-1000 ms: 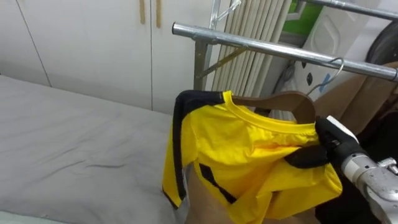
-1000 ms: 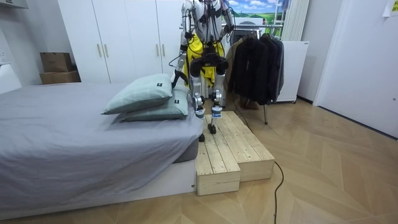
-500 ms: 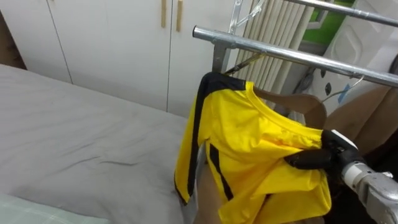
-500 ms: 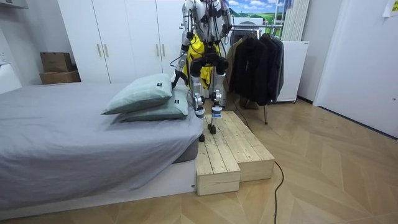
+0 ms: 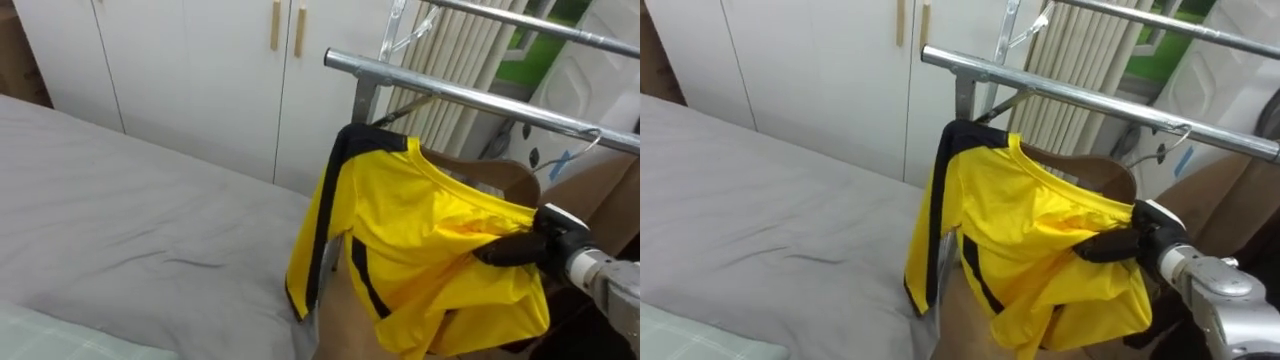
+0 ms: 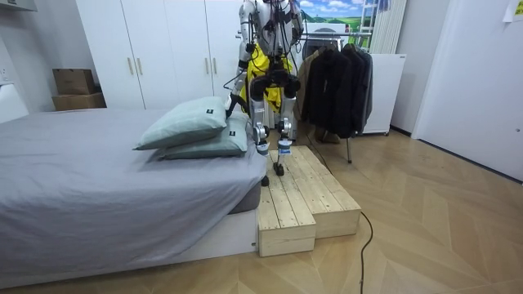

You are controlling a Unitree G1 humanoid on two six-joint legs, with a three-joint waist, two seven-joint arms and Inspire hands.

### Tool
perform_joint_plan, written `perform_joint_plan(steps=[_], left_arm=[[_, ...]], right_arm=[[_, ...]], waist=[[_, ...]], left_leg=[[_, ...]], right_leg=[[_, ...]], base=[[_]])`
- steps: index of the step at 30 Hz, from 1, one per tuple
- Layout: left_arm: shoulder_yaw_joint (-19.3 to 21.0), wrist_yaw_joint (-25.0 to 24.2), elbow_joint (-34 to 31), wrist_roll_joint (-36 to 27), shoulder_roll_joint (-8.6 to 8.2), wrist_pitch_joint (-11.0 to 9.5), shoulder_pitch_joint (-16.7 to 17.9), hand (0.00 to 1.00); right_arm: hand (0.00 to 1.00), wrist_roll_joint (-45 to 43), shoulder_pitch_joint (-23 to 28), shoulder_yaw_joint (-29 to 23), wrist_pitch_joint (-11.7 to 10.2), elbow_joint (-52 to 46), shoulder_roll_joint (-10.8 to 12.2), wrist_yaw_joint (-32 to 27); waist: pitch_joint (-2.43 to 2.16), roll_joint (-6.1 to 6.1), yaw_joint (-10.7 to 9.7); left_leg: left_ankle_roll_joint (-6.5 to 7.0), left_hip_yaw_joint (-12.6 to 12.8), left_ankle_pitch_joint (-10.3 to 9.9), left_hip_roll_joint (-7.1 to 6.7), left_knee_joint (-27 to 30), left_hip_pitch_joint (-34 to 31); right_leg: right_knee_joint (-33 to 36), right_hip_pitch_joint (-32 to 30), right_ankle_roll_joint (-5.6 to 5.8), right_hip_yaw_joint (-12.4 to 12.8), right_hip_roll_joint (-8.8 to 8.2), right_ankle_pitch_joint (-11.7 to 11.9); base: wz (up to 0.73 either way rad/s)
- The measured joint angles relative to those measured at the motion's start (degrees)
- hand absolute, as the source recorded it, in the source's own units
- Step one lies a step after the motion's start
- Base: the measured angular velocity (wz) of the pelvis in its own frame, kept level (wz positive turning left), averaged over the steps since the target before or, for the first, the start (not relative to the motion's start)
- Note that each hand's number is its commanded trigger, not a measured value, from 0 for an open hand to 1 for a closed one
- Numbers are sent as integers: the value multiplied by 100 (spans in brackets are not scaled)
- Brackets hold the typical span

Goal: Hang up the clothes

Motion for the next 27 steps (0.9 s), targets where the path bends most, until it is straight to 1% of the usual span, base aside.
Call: perform_joint_plan(steps=[3, 6, 8, 10, 13, 15, 18, 21, 27], left_arm=[[2, -2, 1, -2, 13, -37, 0, 0], [2, -15, 1, -1, 22, -66, 3, 0], [1, -22, -5, -1, 26, -67, 5, 0], [0, -25, -8, -3, 29, -67, 4, 0], [5, -18, -10, -2, 39, -68, 5, 0], [31, -21, -9, -3, 41, -67, 28, 0], [117, -23, -8, -2, 41, -67, 44, 0], [123, -10, 10, -2, 62, -67, 44, 0], [124, 4, 11, 1, 65, -67, 58, 0]], right_arm=[[100, -3, -71, -1, 0, 9, -130, -5], [100, -3, -120, 0, 0, 9, -273, -7], [100, -104, -164, 0, -1, 7, -315, -9], [100, -202, -211, 0, -1, 6, -324, -18], [100, -257, -239, -1, -1, -3, -339, -26], [100, -294, -241, 0, -1, -23, -347, -26], [100, -334, -244, 0, -1, -26, -377, -24], [100, -335, -244, 0, 2, -24, -405, 11], [100, -334, -244, -1, 1, -24, -446, 79]], waist=[[-9, -31, 35], [-8, -37, 67], [-6, -40, 72], [-5, -43, 66], [-17, -79, 24], [-37, -108, -9], [-53, -147, -60], [-48, -191, -78], [-44, -201, -105]], left_leg=[[0, -3, 0, 0, -1, 0], [0, -8, 0, 1, -4, 11], [0, -6, 0, 1, -10, 29], [0, -8, -1, 1, -10, -7], [0, -13, -1, 1, -11, -25], [0, -6, -1, 1, -11, -21], [0, -3, -1, 1, -11, -23], [0, -2, -1, 2, -11, -11], [0, -10, -1, 1, -6, 5]], right_leg=[[1, 4, 0, -1, -1, 0], [-12, 33, 1, -10, -2, -1], [-8, 36, 5, -9, -2, -7], [-7, 25, 6, -9, -2, -14], [-3, 5, 6, -9, -3, -15], [-2, 1, 6, -7, -3, -15], [-1, 0, 7, -10, -5, -15], [0, 0, 6, -9, -5, -15], [3, 30, 6, -7, -5, -15]], base=[[0], [0], [0], [0], [0], [0], [0], [0], [0]])
